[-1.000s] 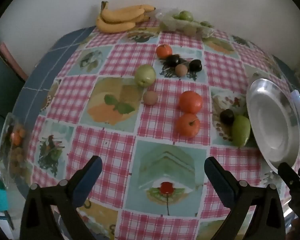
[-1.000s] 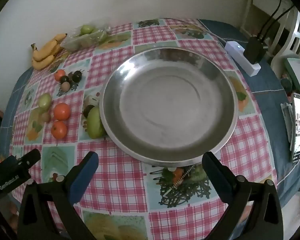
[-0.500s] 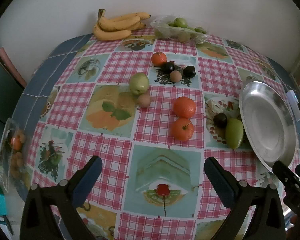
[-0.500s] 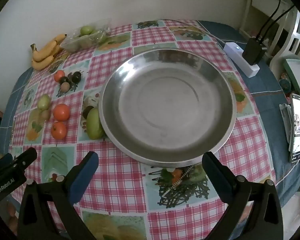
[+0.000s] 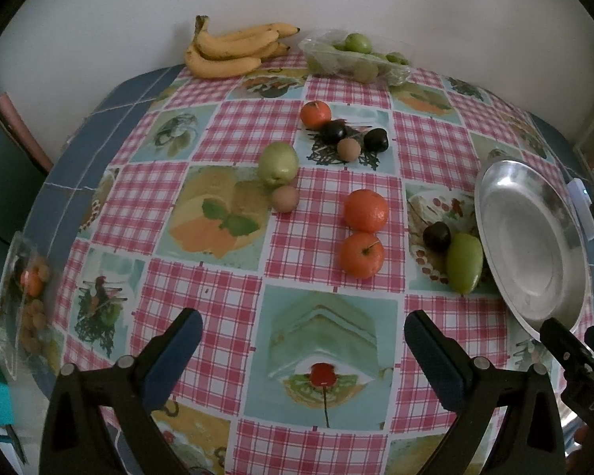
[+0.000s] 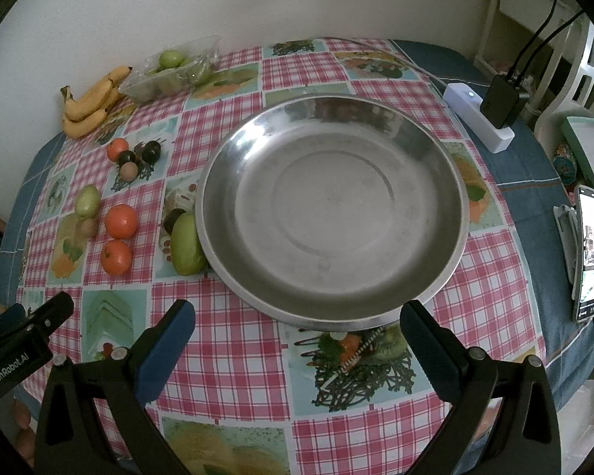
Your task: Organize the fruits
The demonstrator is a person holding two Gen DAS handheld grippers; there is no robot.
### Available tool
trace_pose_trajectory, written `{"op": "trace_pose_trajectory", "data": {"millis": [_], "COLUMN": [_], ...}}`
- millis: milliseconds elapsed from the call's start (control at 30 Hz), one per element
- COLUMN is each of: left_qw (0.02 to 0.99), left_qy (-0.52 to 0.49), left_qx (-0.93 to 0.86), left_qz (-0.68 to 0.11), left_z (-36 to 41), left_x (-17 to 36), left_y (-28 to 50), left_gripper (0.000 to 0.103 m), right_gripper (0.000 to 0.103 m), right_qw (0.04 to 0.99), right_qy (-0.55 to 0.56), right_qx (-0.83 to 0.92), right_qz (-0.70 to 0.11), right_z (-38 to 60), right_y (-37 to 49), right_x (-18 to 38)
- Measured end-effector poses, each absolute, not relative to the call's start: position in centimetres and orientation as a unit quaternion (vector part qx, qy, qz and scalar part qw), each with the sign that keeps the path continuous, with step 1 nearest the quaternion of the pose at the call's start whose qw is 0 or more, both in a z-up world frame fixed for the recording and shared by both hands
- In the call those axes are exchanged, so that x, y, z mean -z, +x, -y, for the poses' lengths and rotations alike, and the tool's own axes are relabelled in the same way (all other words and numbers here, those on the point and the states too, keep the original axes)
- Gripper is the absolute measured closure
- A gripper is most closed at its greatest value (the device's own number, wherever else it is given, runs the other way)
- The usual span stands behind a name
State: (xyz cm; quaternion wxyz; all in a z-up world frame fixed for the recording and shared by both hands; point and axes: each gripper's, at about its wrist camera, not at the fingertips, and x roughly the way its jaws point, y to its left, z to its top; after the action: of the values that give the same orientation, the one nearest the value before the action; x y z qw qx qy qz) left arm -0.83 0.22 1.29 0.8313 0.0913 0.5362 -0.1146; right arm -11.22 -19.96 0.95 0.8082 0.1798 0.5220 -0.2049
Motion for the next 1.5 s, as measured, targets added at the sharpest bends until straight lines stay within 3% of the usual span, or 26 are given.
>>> {"op": "trace_pose_trajectory", "data": {"millis": [1500], "left_qw": [0.823], "left_qy": [0.075], "left_qx": [0.109], "left_qz": [-0.552], "left_z": [-0.57], "left_x": [-0.75], "left_y": [-0.42], "left_gripper": [0.0], "right_gripper": [0.0], "right_qw": [0.806], "right_qy": [0.187], "right_qx": [0.204], "right_qz": [-0.523], "right_z": [20.05], "right_y": [-11.29], "right_x": [-0.84]}}
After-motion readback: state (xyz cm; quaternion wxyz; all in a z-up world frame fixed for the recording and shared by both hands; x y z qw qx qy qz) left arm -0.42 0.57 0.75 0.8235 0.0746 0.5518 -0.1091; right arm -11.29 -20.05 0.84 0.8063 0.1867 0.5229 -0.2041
